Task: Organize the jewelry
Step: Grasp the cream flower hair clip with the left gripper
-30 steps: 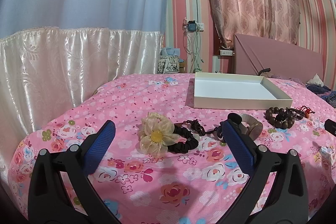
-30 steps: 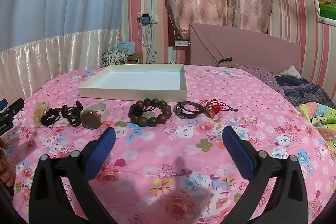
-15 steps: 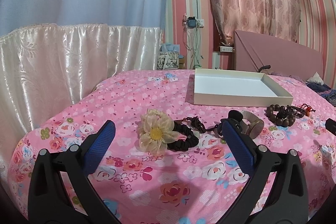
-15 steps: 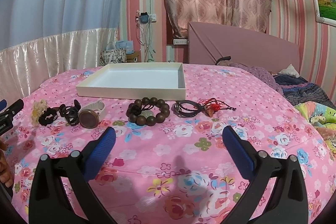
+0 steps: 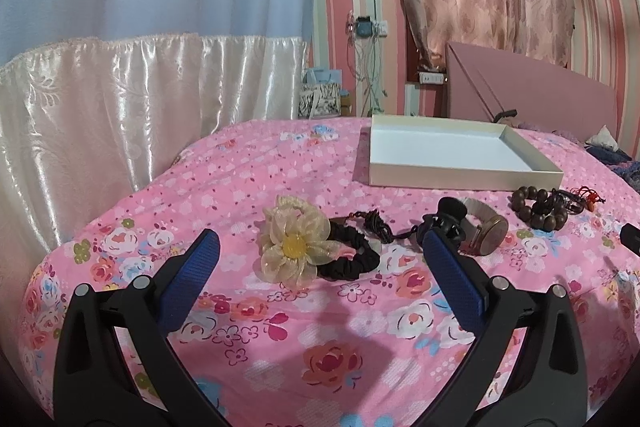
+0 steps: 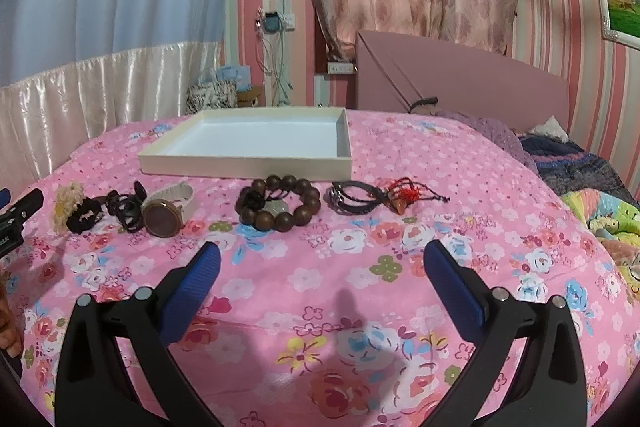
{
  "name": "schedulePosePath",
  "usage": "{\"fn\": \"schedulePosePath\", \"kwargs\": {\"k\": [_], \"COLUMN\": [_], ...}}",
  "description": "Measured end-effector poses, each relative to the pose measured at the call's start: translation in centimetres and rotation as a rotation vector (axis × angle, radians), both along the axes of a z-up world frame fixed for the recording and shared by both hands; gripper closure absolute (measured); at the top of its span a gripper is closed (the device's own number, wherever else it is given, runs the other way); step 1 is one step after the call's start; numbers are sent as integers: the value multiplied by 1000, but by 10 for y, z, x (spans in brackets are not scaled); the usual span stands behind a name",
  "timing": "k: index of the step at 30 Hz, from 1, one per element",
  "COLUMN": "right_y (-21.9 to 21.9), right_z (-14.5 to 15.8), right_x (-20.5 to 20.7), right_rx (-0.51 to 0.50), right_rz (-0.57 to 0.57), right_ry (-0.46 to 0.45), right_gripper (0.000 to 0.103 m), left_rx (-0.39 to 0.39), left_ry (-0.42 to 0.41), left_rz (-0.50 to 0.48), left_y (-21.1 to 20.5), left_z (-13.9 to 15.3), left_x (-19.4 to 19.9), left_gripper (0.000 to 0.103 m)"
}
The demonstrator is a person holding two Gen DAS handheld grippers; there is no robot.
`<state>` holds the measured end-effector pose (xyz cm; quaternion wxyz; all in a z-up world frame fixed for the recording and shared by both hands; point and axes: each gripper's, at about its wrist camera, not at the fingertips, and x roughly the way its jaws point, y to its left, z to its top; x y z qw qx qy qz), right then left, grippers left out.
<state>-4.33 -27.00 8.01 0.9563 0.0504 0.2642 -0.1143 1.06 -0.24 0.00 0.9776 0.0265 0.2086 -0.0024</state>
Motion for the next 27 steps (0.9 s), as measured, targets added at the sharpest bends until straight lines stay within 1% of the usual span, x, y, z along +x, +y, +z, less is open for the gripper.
{"fn": "schedulePosePath", "kwargs": {"k": [2,5,6,7,9,11,12,17,19,23,26,27], "right_y": [-3,-6,-5,-5,-6,-8,-9,-12,-13,-12,-8,-6], "right_z": [-2,0,1,1,2,3,5,10,10,10,5,1], "right_x": [0,-6,-3,1,6,14,17,45,62,92,117,126], "right_rx": [17,47,55,63,86,106,111,135,144,166,182,178], "right_rz": [-1,18,22,25,36,48,49,59,70,84,101,108], "right_ry": [7,-17,-7,5,22,28,28,34,40,45,78,100], "right_gripper": [2,2,2,2,2,2,2,2,2,2,2,3], "left_rx": [-9,-23,-39,-71,-80,-91,-110,-169,-167,-164,-169,-163], "left_ry": [5,8,12,12,11,52,86,186,232,274,309,317], "left_rz": [8,2,-14,-44,-25,-4,1,2,-18,-67,-86,-86], "left_y": [3,5,7,12,22,33,40,57,57,51,48,46], "left_z": [-1,-1,0,1,4,3,1,-12,-17,-23,-28,-29], "left_x": [2,2,3,4,10,24,33,63,77,93,104,107], "left_gripper": [3,3,3,3,3,3,3,3,3,3,3,5]}}
